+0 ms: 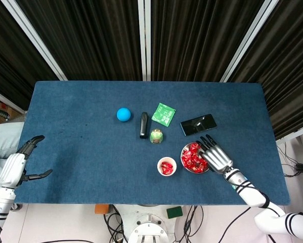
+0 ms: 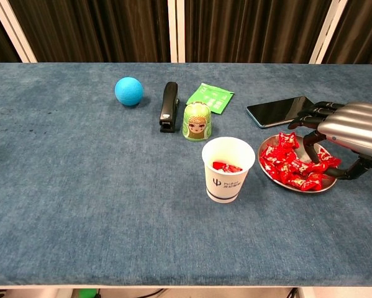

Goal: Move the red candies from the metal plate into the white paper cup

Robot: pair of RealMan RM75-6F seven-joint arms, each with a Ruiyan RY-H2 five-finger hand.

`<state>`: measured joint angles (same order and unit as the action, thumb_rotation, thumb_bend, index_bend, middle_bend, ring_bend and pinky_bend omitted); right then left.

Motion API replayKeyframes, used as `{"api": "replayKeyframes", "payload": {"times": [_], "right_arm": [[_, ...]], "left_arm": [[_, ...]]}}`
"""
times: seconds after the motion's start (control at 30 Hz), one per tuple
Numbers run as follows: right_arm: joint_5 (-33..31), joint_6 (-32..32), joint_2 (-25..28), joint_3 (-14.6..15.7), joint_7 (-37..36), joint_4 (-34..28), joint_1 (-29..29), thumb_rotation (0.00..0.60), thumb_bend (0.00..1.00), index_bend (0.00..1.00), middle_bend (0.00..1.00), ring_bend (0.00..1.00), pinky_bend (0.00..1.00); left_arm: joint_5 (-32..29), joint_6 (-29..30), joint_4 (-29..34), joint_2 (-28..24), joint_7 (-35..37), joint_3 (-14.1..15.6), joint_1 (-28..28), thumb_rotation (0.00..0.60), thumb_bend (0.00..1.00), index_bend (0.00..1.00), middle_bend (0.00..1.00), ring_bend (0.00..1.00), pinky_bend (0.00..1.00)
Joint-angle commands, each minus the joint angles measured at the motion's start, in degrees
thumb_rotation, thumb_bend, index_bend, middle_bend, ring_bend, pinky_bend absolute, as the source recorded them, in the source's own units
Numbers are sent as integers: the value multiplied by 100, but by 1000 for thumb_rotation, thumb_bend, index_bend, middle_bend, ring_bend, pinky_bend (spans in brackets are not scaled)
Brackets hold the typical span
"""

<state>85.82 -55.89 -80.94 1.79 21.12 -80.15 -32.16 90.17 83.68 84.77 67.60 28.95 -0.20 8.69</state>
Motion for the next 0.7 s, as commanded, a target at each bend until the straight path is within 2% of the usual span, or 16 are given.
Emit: {"api": "replayKeyframes", "payload": {"times": [0.03,0.43,0.7], "right_arm": [[19,-23,-2,-6,-40,16,4,600,401,600,97,0,0],[301,-405,144,-86,-293,-135,26,600,421,633,105,0,0],[828,-954,392,-298,-292,-773,-79,600,420,634,108,0,0]], "left_arm": [[0,4,-2,0,2,-1,-2,600,97,136,108,121,251],[1,49,-1,-16,13,-11,-21,600,97,136,108,120,251],[5,99,-9,-29,36,-20,-43,600,97,136,109,120,251]]}}
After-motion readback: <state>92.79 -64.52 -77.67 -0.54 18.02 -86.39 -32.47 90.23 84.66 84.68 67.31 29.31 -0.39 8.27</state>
